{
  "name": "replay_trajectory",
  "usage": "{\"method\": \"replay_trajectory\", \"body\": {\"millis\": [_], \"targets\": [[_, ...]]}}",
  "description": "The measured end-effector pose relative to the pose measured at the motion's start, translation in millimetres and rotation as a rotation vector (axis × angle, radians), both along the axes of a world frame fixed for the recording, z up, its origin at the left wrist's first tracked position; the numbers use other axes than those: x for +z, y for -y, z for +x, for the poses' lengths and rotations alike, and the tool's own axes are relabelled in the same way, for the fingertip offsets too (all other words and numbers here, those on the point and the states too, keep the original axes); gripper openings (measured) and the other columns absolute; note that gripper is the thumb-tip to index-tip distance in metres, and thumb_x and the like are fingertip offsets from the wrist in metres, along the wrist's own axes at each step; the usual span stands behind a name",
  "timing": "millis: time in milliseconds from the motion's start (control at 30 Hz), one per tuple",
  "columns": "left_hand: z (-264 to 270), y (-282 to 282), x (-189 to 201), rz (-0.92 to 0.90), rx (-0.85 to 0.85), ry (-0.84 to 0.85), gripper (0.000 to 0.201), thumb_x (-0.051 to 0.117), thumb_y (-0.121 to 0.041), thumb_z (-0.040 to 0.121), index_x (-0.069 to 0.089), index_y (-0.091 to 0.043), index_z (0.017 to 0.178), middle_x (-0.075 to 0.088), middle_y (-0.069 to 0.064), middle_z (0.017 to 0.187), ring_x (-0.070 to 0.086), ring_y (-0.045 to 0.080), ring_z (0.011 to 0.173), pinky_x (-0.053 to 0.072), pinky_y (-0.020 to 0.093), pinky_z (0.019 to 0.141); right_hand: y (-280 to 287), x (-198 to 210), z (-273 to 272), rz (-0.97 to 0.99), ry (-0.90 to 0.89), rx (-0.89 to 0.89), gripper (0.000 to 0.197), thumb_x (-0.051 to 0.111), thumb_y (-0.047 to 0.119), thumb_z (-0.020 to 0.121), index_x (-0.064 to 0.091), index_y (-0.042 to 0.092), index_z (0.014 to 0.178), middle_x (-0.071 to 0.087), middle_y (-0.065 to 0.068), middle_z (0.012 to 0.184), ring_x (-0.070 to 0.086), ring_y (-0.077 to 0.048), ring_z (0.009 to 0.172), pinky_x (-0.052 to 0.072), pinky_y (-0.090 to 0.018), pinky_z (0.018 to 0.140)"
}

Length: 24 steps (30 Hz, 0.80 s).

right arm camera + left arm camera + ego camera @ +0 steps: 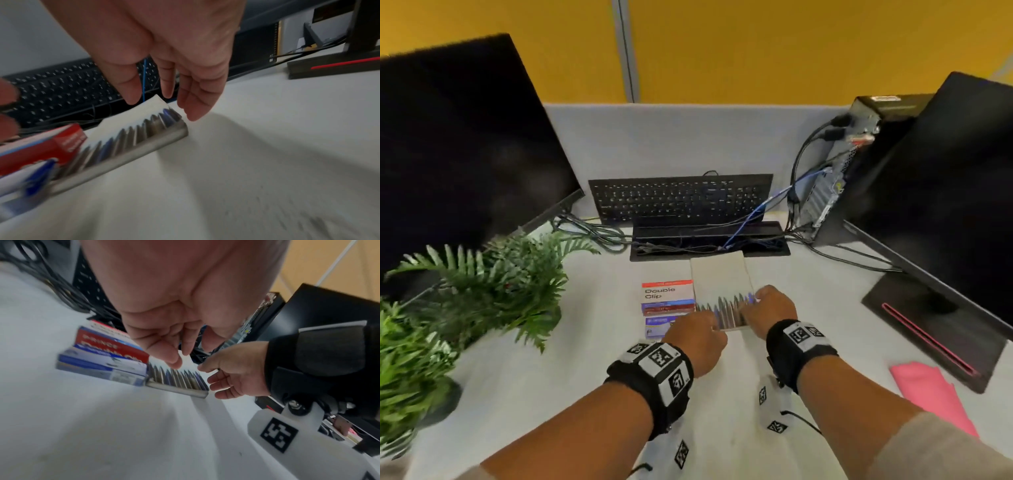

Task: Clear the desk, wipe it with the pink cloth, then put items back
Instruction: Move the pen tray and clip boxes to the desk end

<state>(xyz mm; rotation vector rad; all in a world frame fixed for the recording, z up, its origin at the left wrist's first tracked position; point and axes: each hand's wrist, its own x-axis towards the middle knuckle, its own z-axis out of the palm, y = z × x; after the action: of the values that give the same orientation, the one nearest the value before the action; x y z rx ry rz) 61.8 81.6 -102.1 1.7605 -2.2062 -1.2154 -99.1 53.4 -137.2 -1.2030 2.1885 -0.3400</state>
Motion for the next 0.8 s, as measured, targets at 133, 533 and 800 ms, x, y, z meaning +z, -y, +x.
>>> {"method": "replay_trajectory", "body": {"millis": [133,533,800], "targets": [[-44,27,-26,0.044,0.078,0.106,0.030,0.045,-0.030,0.092,0.059,-0.006,0.102,0.066,0.015,0.108,0.063,0.032,0.098,0.045,0.032,0.073,29,-18,-15,0.104,-0.014,0.030,0.038,0.063,0.034,0.081,0.055,0.009,0.108,0.062,-0.014,0.114,0.061,-0.032,0.101,0.049,-0.031,0.077],[-78,57,-42,0.166,0.330,0.281,0.045,0.049,-0.040,0.091,0.053,-0.009,0.123,0.057,0.014,0.126,0.058,0.029,0.112,0.051,0.036,0.094,61,-19,-31,0.234,0.155,0.122,0.026,0.074,0.034,0.075,0.065,0.009,0.076,0.066,-0.005,0.075,0.065,-0.021,0.070,0.049,-0.025,0.057],[-75,56,-41,0.213,0.377,0.128,0.035,0.047,-0.033,0.090,0.056,-0.007,0.112,0.064,0.012,0.114,0.059,0.024,0.090,0.042,0.029,0.069,61,-19,-50,0.209,0.173,0.069,0.035,0.080,0.040,0.070,0.065,0.010,0.079,0.069,-0.005,0.080,0.067,-0.023,0.076,0.057,-0.034,0.071]]}}
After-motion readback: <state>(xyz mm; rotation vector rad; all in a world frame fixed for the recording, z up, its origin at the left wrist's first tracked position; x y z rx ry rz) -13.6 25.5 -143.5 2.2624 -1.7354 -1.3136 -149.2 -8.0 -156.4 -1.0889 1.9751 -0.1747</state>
